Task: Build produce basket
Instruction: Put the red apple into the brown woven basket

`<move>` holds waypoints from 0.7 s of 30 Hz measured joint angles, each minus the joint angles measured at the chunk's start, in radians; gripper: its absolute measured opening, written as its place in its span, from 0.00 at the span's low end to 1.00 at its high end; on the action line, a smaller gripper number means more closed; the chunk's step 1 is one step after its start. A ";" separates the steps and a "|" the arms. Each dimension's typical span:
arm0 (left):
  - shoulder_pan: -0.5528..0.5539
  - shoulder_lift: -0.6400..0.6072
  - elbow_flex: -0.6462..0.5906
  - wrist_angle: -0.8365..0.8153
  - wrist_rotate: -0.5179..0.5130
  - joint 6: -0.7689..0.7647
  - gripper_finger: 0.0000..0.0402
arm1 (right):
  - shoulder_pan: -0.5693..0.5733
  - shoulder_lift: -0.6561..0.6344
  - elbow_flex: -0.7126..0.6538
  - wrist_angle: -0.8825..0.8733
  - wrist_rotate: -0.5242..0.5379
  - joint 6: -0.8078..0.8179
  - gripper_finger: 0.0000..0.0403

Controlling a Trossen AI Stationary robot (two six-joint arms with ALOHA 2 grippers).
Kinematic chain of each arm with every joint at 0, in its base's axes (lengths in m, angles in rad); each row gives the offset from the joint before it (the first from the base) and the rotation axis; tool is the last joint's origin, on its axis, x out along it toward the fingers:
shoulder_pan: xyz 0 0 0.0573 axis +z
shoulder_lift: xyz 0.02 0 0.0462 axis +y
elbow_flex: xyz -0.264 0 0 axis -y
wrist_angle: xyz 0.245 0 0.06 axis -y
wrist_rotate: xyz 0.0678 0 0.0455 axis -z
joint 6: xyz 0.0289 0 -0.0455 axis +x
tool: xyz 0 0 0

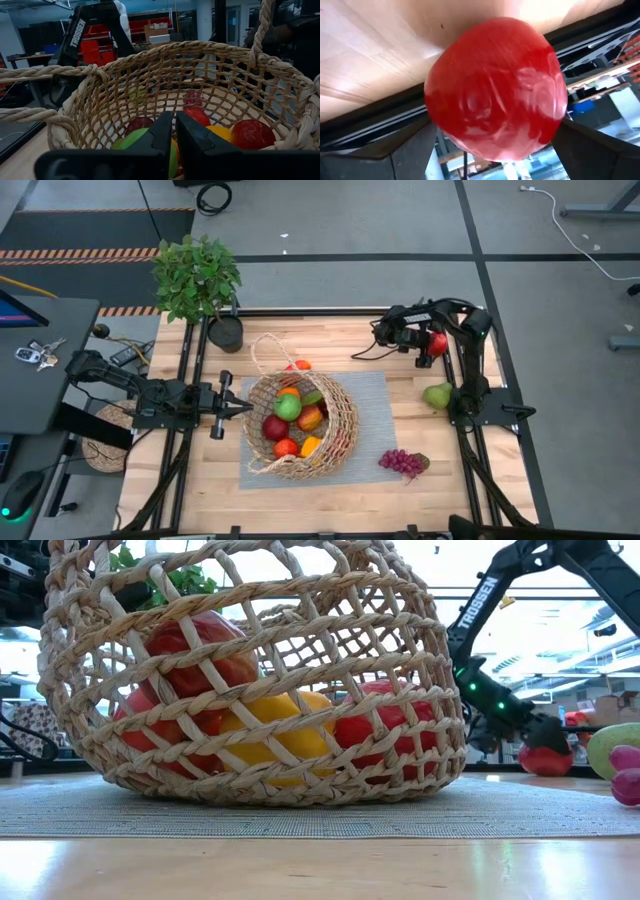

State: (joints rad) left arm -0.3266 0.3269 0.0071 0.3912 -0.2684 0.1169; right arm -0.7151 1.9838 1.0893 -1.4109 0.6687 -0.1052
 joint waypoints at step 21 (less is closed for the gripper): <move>0.000 0.000 0.000 0.000 0.000 0.000 0.07 | 0.015 0.007 0.000 0.109 0.139 -0.050 0.91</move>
State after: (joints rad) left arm -0.3264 0.3270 0.0071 0.3912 -0.2684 0.1169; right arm -0.7002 1.9903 1.0893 -1.3023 0.8075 -0.1555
